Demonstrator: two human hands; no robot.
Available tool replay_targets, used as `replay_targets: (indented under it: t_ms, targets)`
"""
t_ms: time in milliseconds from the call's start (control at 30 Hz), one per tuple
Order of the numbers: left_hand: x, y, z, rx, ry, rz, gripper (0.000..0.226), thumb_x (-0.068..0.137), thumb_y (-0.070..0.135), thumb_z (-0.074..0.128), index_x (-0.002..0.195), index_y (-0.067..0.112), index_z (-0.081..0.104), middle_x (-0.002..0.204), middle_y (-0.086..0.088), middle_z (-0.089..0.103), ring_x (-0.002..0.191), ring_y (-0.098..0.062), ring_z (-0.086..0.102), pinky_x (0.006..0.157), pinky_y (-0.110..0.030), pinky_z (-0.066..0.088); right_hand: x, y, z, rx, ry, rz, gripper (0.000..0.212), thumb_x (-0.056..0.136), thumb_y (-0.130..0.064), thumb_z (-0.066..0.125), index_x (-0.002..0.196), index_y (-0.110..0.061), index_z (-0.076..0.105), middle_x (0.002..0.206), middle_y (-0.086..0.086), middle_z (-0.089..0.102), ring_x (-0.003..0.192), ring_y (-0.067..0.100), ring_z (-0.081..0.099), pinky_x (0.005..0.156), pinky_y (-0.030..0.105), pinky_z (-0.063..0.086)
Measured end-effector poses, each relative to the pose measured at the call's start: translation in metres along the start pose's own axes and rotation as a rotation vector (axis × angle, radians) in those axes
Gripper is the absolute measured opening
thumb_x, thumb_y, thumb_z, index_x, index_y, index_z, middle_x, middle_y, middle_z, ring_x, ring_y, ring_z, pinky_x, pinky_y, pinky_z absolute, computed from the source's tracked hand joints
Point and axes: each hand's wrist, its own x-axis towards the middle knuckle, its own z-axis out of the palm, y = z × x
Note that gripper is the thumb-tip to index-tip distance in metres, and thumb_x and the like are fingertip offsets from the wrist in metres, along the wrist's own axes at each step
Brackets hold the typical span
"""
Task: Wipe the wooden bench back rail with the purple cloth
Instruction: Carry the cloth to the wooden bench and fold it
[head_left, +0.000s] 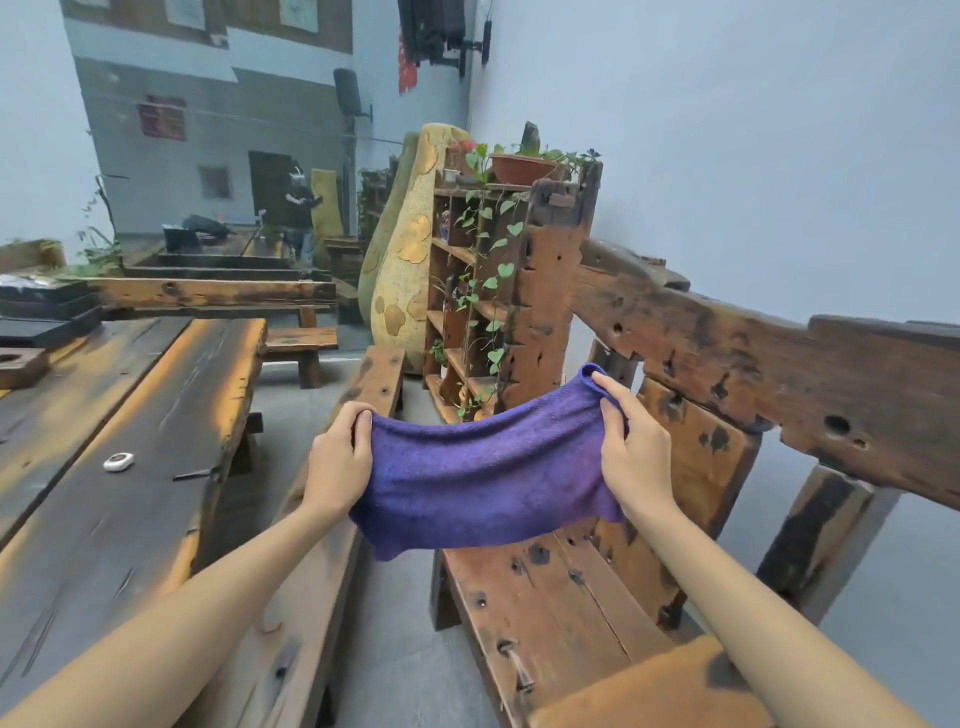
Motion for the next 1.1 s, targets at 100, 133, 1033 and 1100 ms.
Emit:
replay_targets:
  t_ms: [100,133,1033,1100]
  targets:
    - [0.074,-0.015,0.038,0.005,-0.032,0.052,0.016,0.104,0.029,0.04,0.106,0.03,0.056,0.092,0.007,0.066,0.086,-0.01,0.062,0.079,-0.035,0.052,0.07,0.029,0.036,-0.008,0.036,0.015,0.035,0.107,-0.016,0.047,0.133,-0.026,0.067,0.114,-0.012,0.072,0.089,-0.012,0.062,0.08,-0.001,0.037]
    - [0.094,-0.019,0.048,-0.007,-0.026,0.064,0.016,0.104,0.029,0.04,0.106,0.03,0.056,0.093,0.007,0.065,0.087,-0.007,0.062,0.079,-0.033,0.051,0.09,0.037,0.046,-0.005,0.044,0.019,0.034,0.107,-0.017,0.047,0.133,-0.026,0.067,0.114,-0.014,0.07,0.087,-0.021,0.058,0.079,-0.002,0.035]
    - [0.578,-0.217,0.424,0.205,-1.033,0.203,0.019,0.084,0.029,0.069,0.102,0.027,0.061,0.102,0.001,0.071,0.101,-0.019,0.067,0.084,-0.025,0.048,0.511,0.225,0.304,-0.155,0.099,-0.097,0.026,0.097,-0.021,0.068,0.11,-0.042,0.077,0.112,-0.029,0.073,0.113,-0.007,0.064,0.095,0.008,0.041]
    - [0.586,-0.186,0.458,0.033,-1.087,0.264,0.054,0.075,0.046,0.078,0.123,0.033,0.057,0.116,0.008,0.066,0.11,-0.009,0.061,0.096,-0.025,0.045,0.527,0.238,0.307,-0.213,0.079,-0.095,0.025,0.096,-0.023,0.069,0.115,-0.038,0.076,0.112,-0.03,0.072,0.111,-0.009,0.064,0.093,0.006,0.04]
